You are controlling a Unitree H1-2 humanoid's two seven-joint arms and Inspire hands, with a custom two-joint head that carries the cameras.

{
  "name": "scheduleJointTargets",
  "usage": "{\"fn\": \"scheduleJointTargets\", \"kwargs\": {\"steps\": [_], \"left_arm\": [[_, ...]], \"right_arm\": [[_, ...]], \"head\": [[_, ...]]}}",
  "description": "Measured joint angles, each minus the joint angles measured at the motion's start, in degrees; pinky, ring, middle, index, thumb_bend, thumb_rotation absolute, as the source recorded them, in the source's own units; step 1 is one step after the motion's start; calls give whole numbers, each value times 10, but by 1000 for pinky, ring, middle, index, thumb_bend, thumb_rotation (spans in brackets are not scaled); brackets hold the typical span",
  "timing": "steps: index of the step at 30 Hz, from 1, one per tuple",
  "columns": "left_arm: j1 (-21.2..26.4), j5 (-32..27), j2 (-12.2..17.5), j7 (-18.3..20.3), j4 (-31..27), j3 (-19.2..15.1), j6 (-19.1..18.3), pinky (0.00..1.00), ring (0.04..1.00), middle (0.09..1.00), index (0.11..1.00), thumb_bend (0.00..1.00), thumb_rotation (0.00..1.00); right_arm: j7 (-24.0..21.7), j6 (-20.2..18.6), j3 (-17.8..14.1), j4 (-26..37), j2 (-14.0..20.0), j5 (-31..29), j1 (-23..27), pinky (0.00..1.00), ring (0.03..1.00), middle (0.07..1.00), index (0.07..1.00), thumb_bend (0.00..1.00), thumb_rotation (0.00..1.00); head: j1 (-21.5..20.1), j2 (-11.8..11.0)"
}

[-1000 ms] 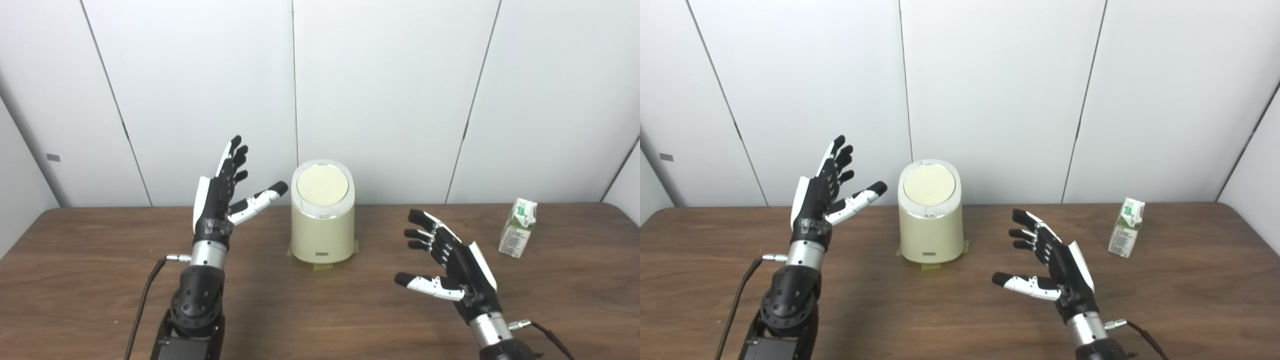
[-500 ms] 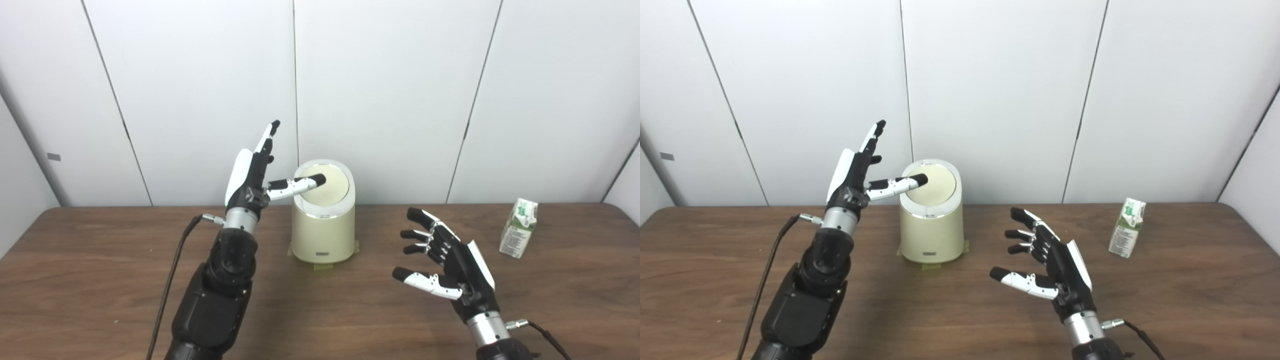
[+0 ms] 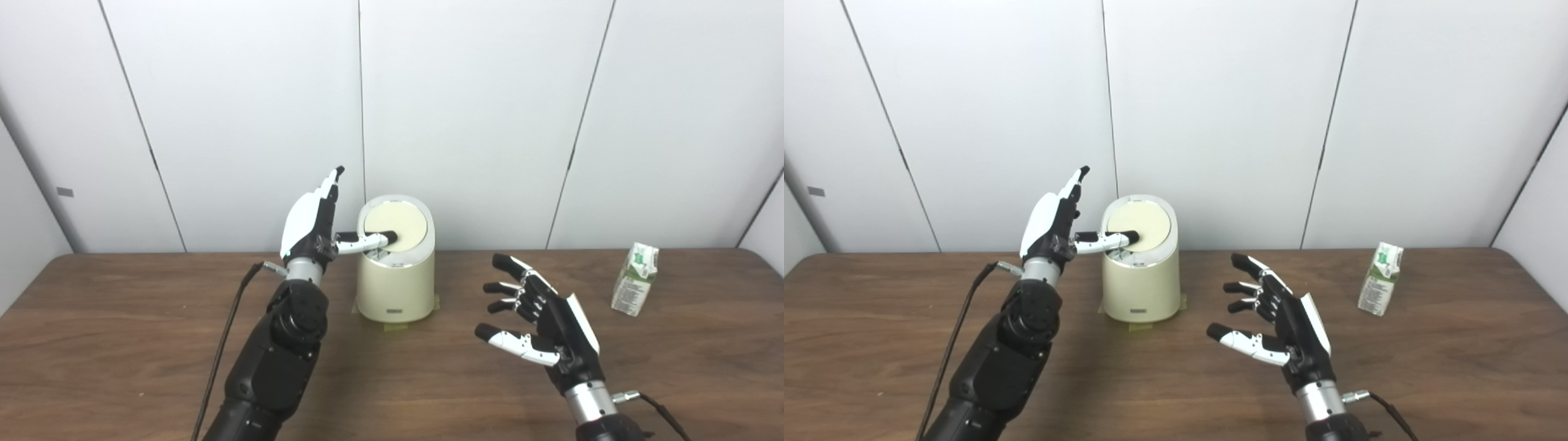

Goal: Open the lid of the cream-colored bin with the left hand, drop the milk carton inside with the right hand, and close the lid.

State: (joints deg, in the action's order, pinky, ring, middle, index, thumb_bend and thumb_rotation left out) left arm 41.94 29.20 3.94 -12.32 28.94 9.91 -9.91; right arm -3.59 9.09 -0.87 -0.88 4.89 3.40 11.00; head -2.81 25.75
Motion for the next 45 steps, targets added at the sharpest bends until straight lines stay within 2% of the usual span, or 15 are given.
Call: {"fn": "scheduleJointTargets", "kwargs": {"steps": [6, 9, 11, 14, 17, 19, 22, 27, 30, 36, 45], "left_arm": [[12, 9, -1, -19, 17, 7, -3, 875, 1000, 1000, 1000, 801, 193], [14, 27, 3, -27, 19, 25, -5, 889, 1000, 1000, 1000, 871, 195], [17, 46, 12, -27, 18, 46, -8, 932, 1000, 1000, 1000, 934, 180], [26, 98, 36, -24, 9, 89, -22, 933, 1000, 1000, 1000, 992, 157], [43, 164, 66, -1, -15, 142, -46, 916, 1000, 1000, 1000, 1000, 183], [53, 202, 80, 28, -37, 170, -59, 897, 987, 1000, 1000, 1000, 179], [54, 235, 96, 74, -72, 194, -68, 894, 979, 1000, 1000, 1000, 184], [52, 255, 105, 138, -99, 205, -74, 916, 987, 1000, 1000, 1000, 213], [51, 258, 115, 174, -108, 211, -71, 897, 980, 1000, 1000, 1000, 221], [45, 266, 120, 184, -114, 211, -69, 841, 957, 1000, 1000, 1000, 239], [35, 254, 119, 196, -121, 190, -54, 846, 963, 1000, 1000, 1000, 244]], "right_arm": [[6, -2, 4, 3, -3, 7, 1, 544, 686, 840, 798, 566, 232], [8, -4, 6, 7, -4, 13, 1, 534, 678, 837, 796, 568, 237], [9, -6, 7, 11, -4, 13, 1, 538, 677, 839, 795, 577, 250], [9, -9, 8, 16, -5, 13, 1, 543, 678, 839, 793, 582, 252], [9, -9, 10, 17, -5, 14, 1, 543, 677, 838, 794, 575, 251], [9, -9, 12, 17, -5, 16, 1, 543, 673, 831, 792, 570, 253], [11, -9, 12, 18, -5, 21, 1, 542, 672, 828, 792, 565, 251], [11, -10, 12, 19, -5, 21, 1, 535, 669, 828, 791, 562, 255], [12, -10, 12, 19, -5, 21, 1, 535, 670, 832, 795, 562, 270], [13, -11, 13, 20, -5, 28, 1, 532, 665, 830, 794, 550, 281], [14, -17, 13, 20, -5, 28, 0, 532, 665, 825, 786, 556, 298]], "head": [[-2, 1], [-4, 4], [-4, 4], [-4, 4], [-4, 6], [-4, 7], [-4, 9], [-3, 10], [-4, 11], [-1, 12], [1, 14]]}}
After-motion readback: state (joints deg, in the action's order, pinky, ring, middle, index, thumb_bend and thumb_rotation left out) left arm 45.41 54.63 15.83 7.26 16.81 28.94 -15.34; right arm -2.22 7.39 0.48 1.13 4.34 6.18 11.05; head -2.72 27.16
